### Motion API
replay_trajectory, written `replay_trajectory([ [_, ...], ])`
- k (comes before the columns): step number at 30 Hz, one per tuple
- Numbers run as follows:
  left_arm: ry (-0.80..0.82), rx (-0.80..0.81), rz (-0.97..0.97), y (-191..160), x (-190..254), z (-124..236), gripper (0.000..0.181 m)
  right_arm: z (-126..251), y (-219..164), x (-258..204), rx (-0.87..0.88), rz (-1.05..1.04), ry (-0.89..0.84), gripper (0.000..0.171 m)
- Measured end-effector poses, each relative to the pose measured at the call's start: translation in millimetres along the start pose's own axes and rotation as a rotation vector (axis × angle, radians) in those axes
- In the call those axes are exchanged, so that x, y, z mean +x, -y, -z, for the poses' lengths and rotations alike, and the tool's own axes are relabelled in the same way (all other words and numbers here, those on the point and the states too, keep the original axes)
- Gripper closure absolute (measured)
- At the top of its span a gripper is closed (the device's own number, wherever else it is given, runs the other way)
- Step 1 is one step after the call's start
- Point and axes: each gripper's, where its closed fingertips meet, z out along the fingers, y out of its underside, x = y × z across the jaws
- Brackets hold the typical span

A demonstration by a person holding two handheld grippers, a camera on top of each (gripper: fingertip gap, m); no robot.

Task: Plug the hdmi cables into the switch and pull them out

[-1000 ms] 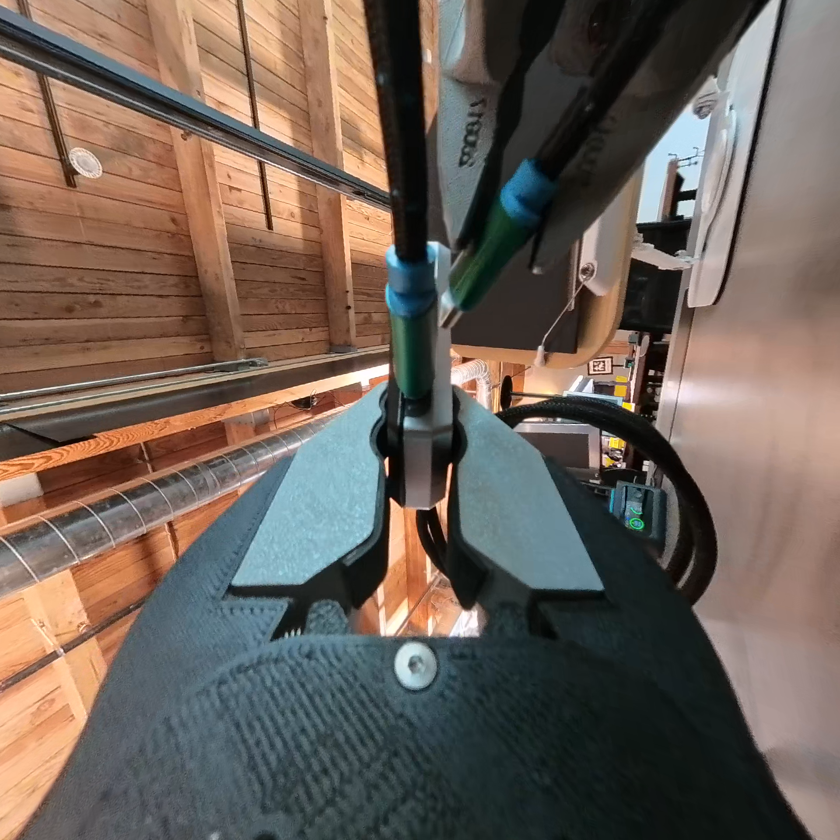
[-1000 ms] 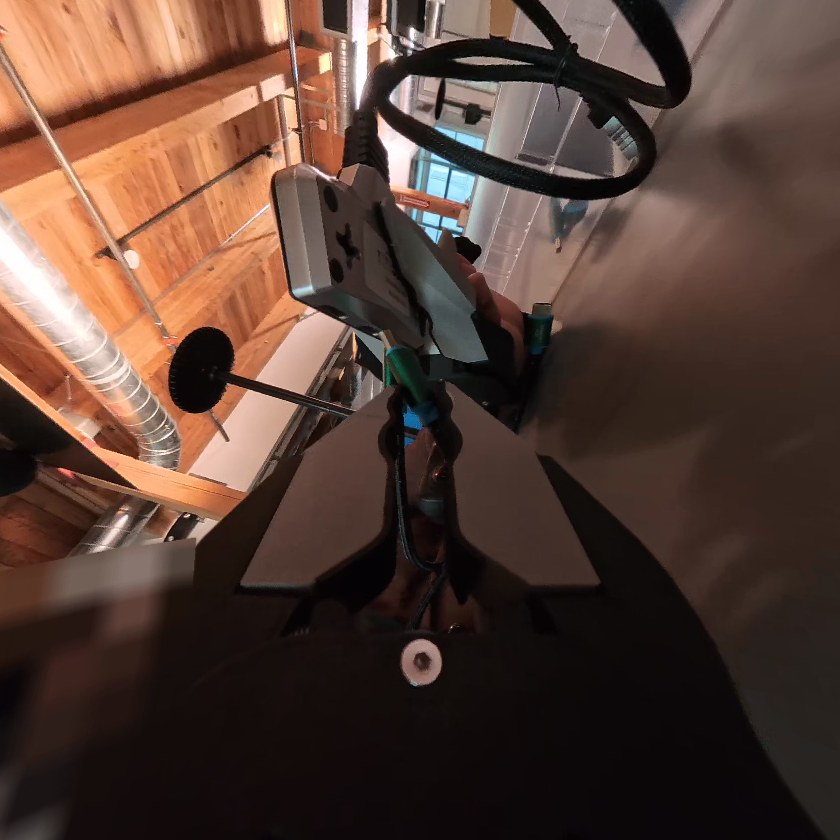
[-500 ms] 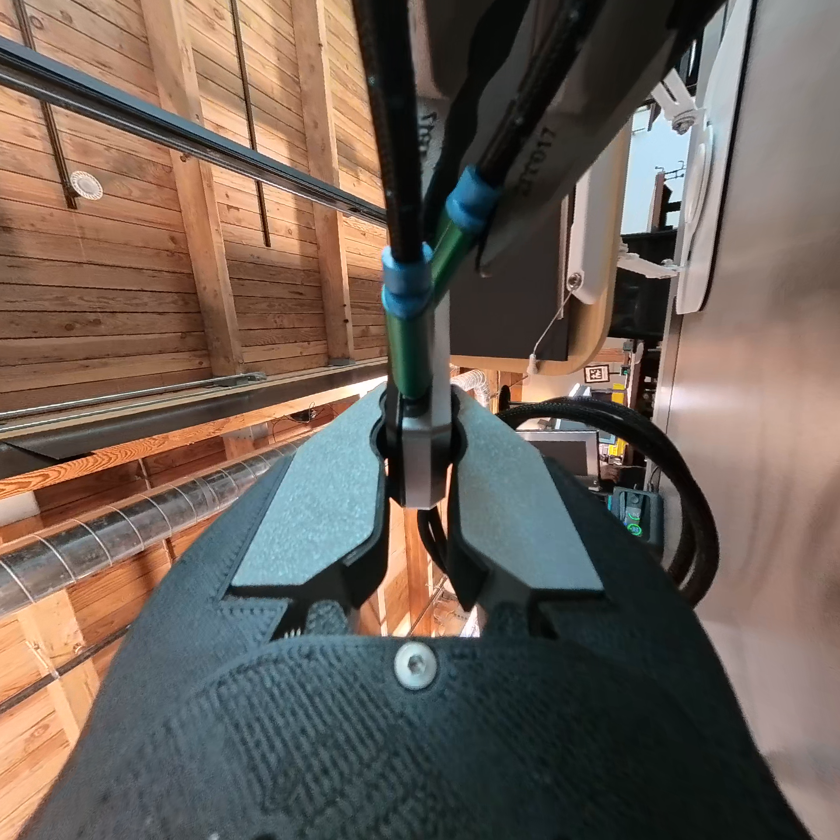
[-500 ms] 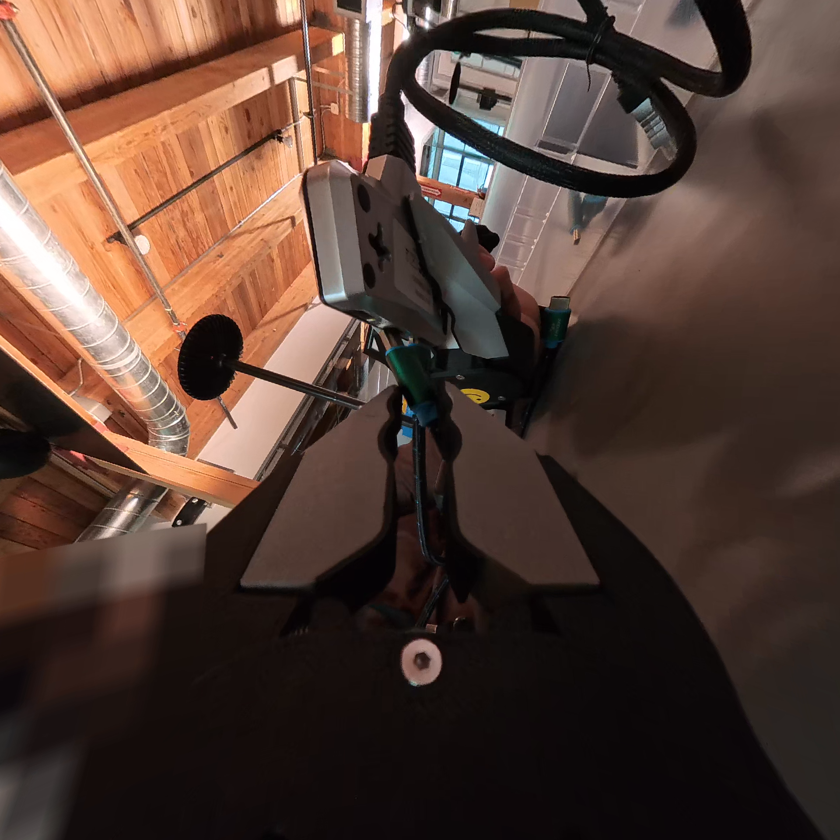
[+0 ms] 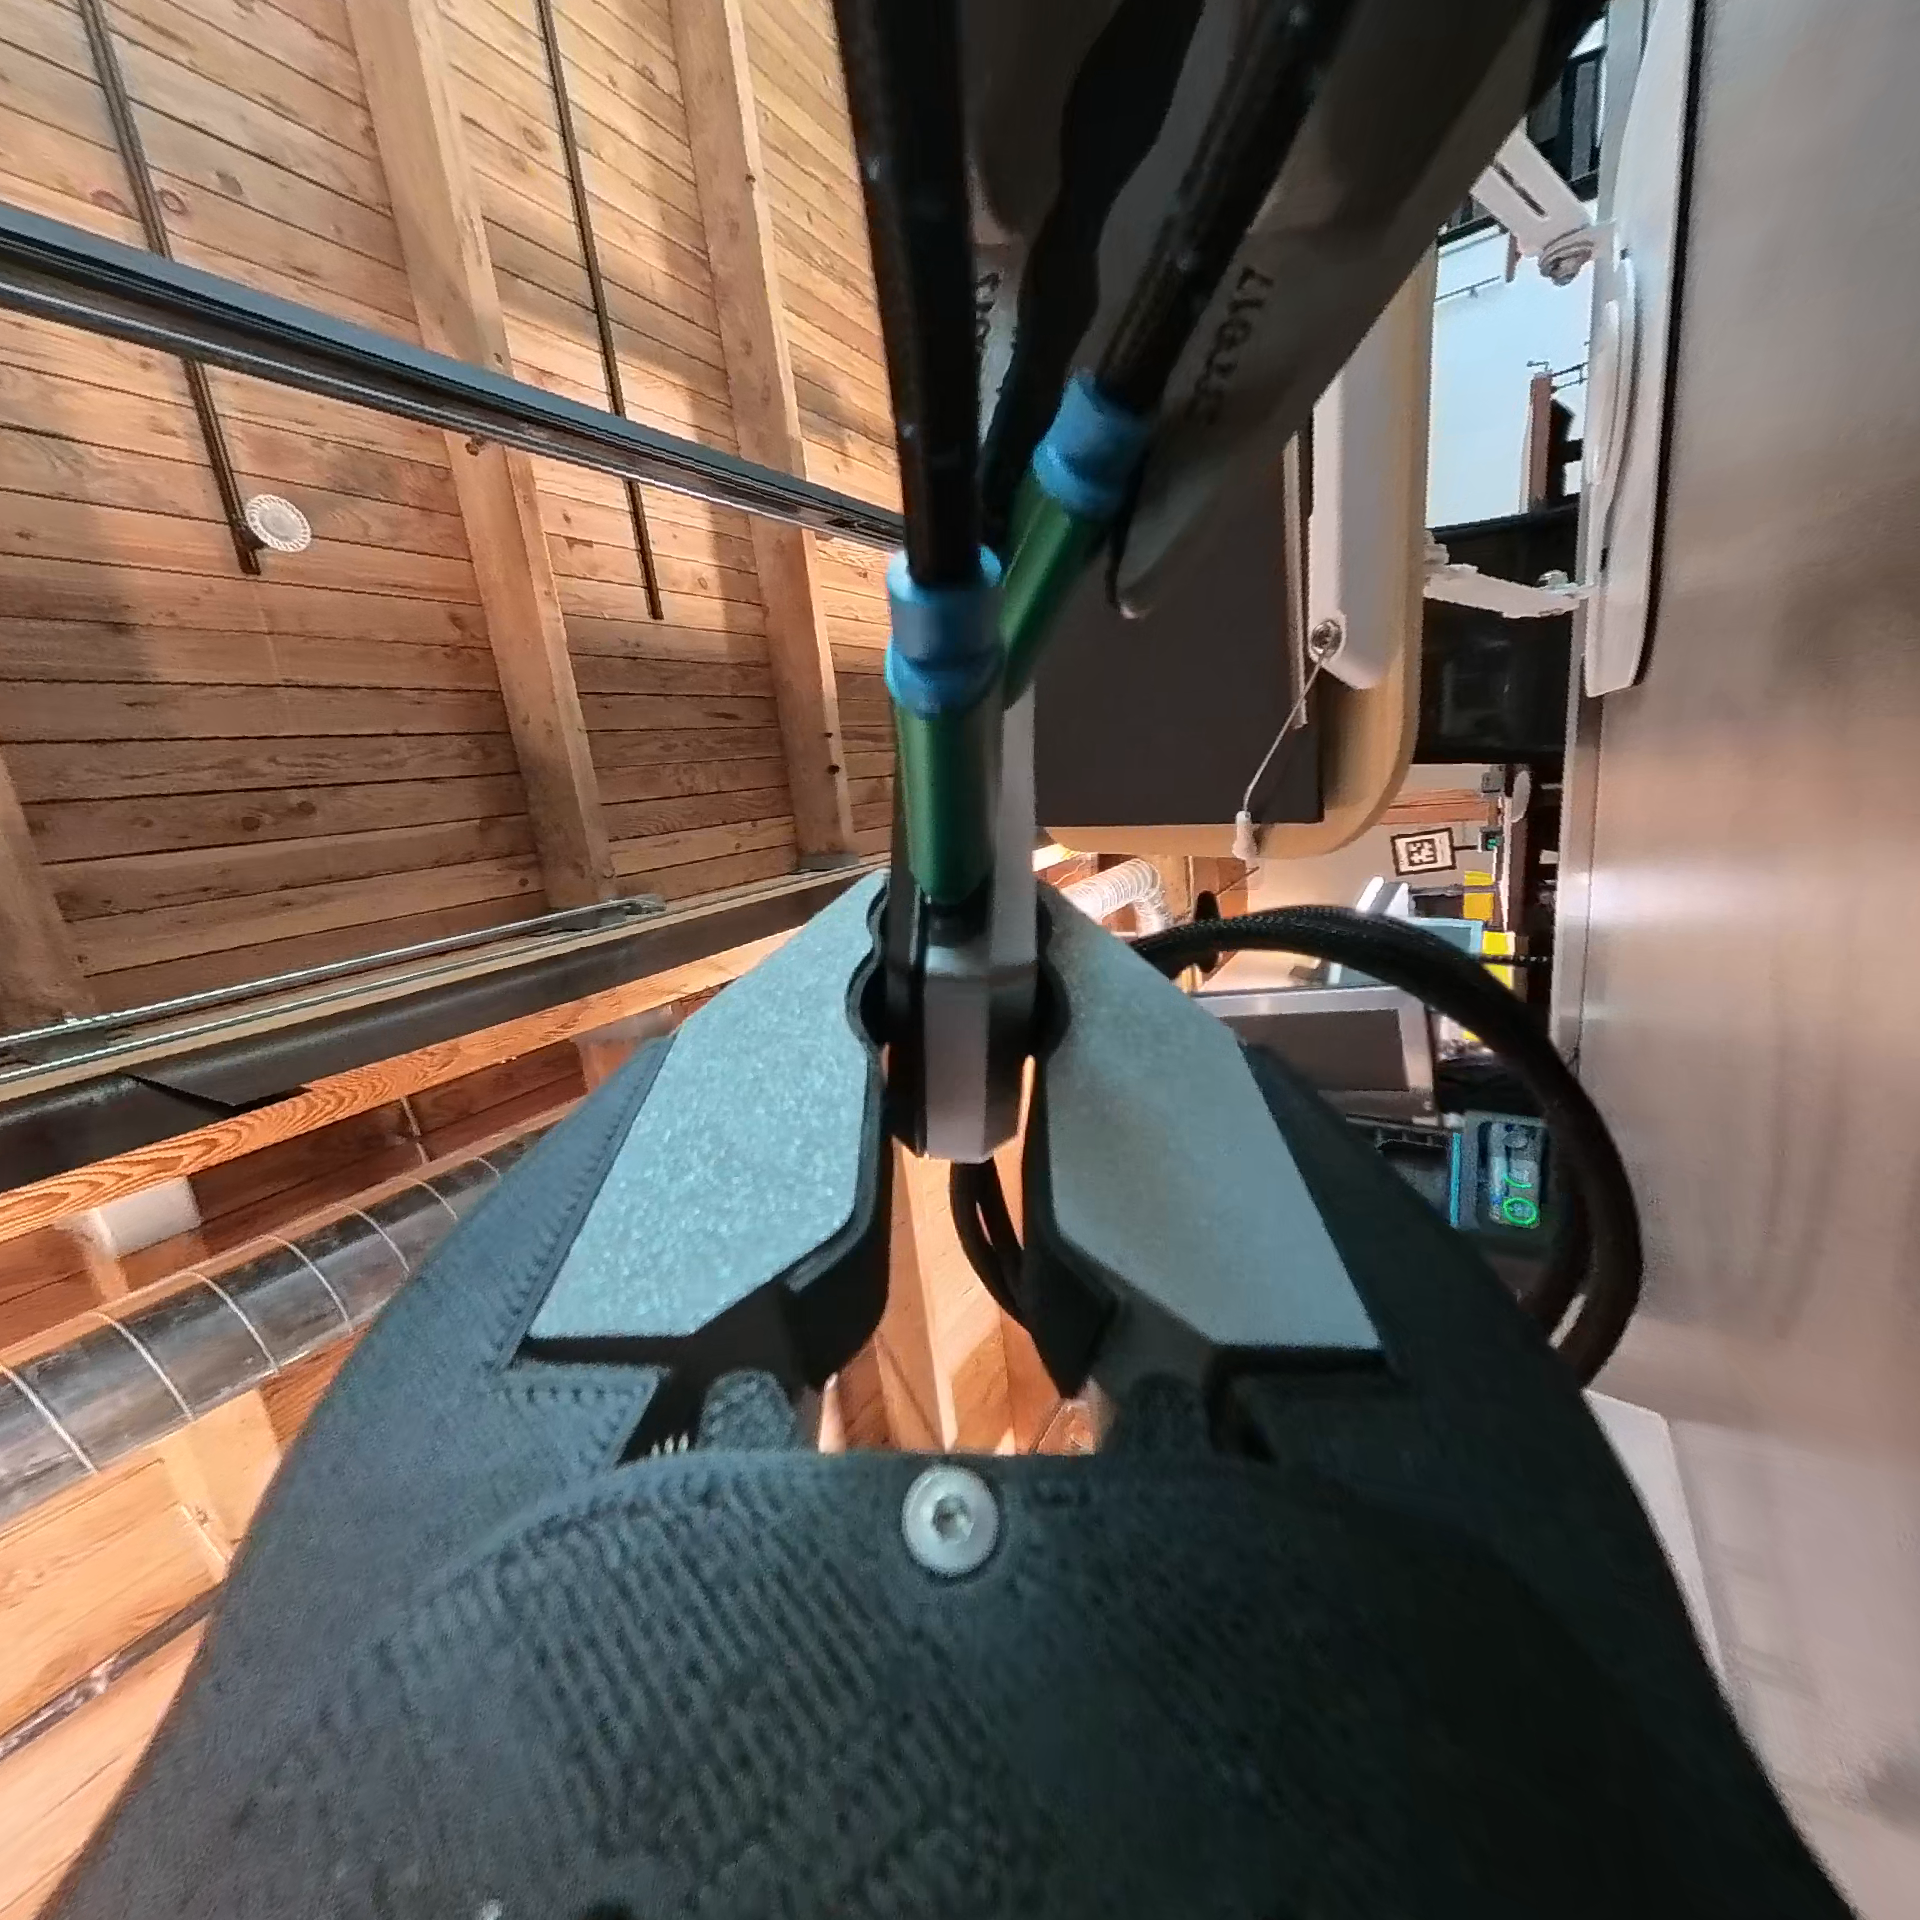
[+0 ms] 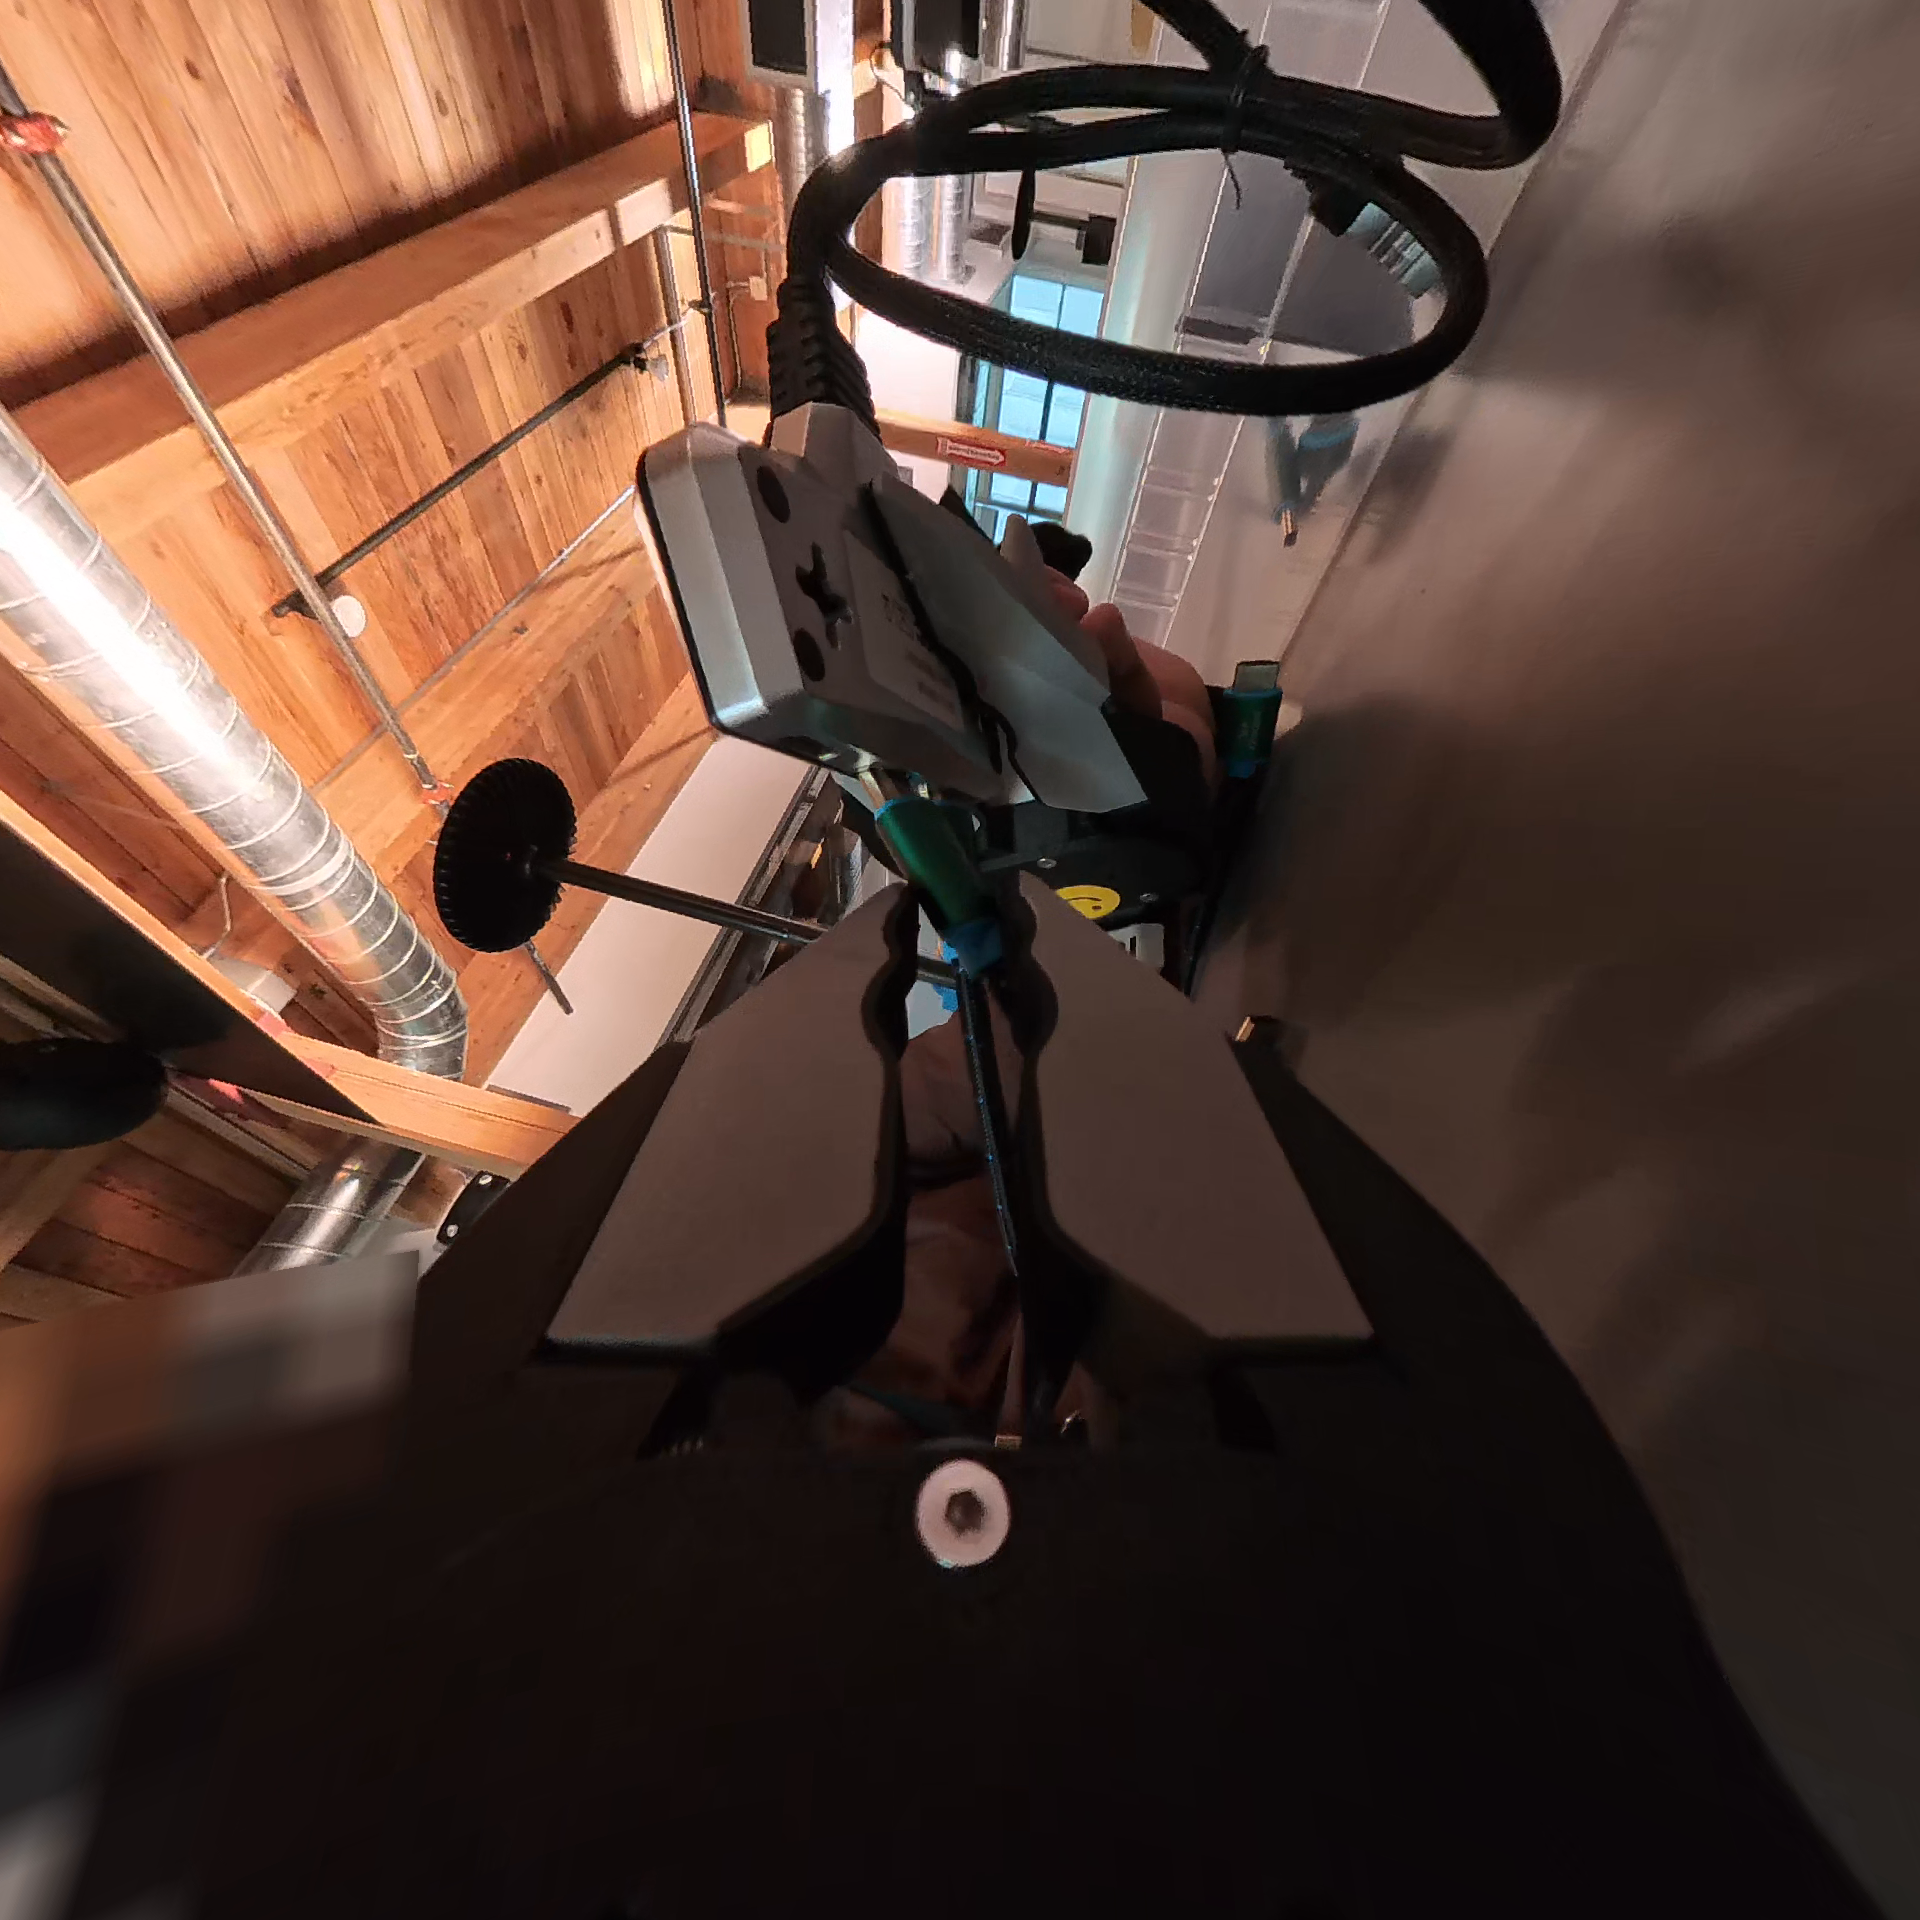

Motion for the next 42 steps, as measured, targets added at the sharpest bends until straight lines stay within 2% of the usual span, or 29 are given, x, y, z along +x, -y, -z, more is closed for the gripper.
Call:
replay_trajectory([
  [10, -0.035, -0.030, 0.000, -1.2, 10.0, -2.9, 0.161, 6.0, 7.7, 7.5, 0.047, 0.104, -0.160, 0.158],
  [15, 0.003, -0.015, -0.004, 1.2, 1.7, -0.3, 0.162, 1.7, 1.7, 2.5, 0.022, -0.017, 0.000, 0.158],
  [20, -0.006, -0.005, 0.000, 3.6, 3.0, 0.3, 0.162, 4.8, 2.2, 3.6, 0.011, -0.077, 0.056, 0.159],
  [30, -0.080, -0.034, 0.030, 7.0, 14.6, 1.6, 0.162, 12.3, 6.4, 12.3, 0.012, -0.021, -0.076, 0.159],
  [37, -0.081, -0.047, 0.004, 5.1, 19.9, -6.0, 0.162, 16.9, 11.9, 11.0, 0.045, 0.138, -0.276, 0.158],
  [42, -0.170, 0.061, -0.193, 19.7, 22.1, -18.8, 0.162, 30.3, 14.3, 10.7, 0.065, -0.008, -0.107, 0.159],
])
